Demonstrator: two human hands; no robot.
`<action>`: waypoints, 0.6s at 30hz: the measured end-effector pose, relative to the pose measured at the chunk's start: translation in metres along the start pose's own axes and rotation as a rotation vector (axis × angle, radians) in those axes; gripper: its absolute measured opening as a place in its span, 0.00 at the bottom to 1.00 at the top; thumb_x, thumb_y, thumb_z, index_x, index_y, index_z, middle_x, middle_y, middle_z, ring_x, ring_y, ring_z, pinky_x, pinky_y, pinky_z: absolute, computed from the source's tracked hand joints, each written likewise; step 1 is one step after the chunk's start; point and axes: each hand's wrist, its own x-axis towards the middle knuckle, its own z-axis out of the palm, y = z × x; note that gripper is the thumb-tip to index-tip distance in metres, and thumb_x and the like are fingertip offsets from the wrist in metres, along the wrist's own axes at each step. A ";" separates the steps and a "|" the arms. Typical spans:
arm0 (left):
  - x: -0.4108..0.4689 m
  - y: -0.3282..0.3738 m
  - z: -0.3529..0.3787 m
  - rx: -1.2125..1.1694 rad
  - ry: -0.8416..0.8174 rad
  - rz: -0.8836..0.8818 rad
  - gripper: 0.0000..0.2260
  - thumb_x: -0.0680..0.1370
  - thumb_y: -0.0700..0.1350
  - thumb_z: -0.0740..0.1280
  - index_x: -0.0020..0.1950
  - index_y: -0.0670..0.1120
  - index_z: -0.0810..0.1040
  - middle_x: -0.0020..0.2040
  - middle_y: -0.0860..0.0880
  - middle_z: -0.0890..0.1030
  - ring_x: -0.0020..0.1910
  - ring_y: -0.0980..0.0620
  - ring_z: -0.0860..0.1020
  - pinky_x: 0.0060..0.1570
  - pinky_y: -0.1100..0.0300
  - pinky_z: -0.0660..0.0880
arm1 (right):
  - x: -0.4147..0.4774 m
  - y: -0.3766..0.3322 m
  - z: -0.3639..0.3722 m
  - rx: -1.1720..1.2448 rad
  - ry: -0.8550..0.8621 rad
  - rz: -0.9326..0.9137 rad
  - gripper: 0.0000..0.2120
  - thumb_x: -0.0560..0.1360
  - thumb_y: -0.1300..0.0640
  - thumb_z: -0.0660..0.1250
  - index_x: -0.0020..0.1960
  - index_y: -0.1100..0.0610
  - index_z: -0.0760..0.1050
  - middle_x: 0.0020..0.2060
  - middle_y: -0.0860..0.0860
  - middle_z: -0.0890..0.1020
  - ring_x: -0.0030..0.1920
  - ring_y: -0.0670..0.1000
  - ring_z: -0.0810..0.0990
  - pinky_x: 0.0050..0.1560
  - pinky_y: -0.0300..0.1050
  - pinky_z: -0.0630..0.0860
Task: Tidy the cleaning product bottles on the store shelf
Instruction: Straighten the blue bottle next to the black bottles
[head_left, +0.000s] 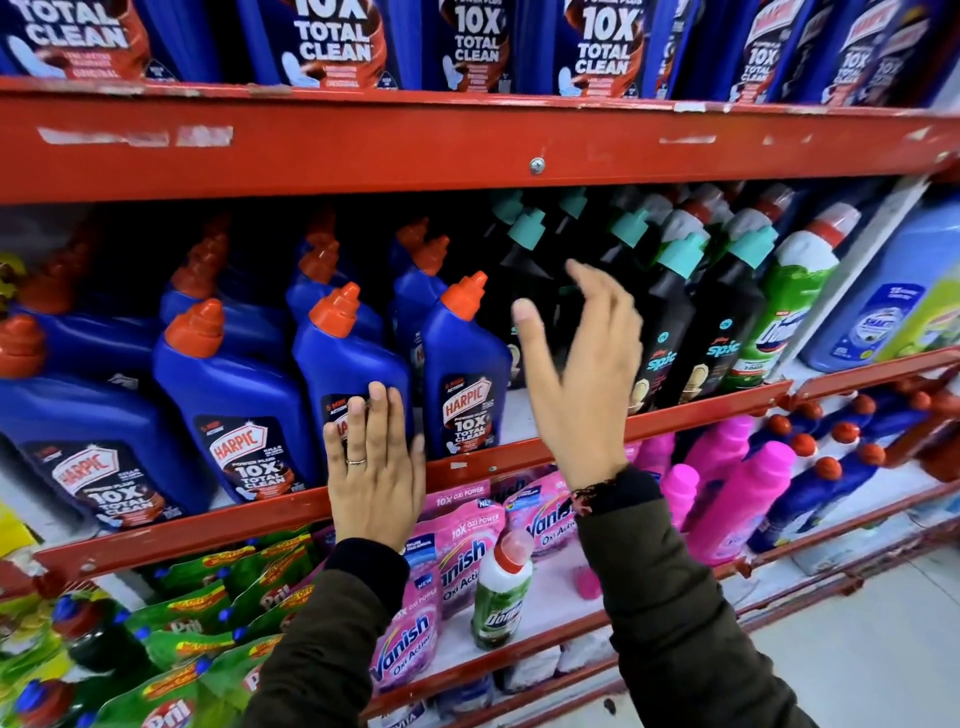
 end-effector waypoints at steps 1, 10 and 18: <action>0.000 0.000 0.001 0.000 0.001 -0.001 0.35 0.85 0.50 0.56 0.84 0.39 0.42 0.84 0.44 0.36 0.83 0.46 0.35 0.82 0.46 0.36 | 0.008 0.009 -0.006 -0.031 0.052 0.009 0.27 0.83 0.43 0.65 0.75 0.59 0.72 0.71 0.56 0.75 0.74 0.55 0.72 0.75 0.55 0.68; 0.000 0.000 0.001 -0.012 -0.004 0.003 0.31 0.87 0.51 0.51 0.84 0.39 0.42 0.84 0.44 0.36 0.83 0.46 0.34 0.81 0.46 0.35 | 0.075 0.094 -0.038 -0.188 0.233 0.265 0.29 0.85 0.45 0.62 0.80 0.60 0.64 0.76 0.60 0.68 0.79 0.61 0.65 0.81 0.58 0.60; 0.000 -0.001 0.000 -0.021 -0.011 0.000 0.32 0.86 0.50 0.54 0.84 0.38 0.43 0.84 0.44 0.37 0.83 0.46 0.34 0.81 0.46 0.35 | 0.102 0.134 -0.044 -0.254 0.102 0.402 0.32 0.84 0.43 0.63 0.80 0.62 0.65 0.74 0.61 0.72 0.76 0.62 0.70 0.75 0.59 0.64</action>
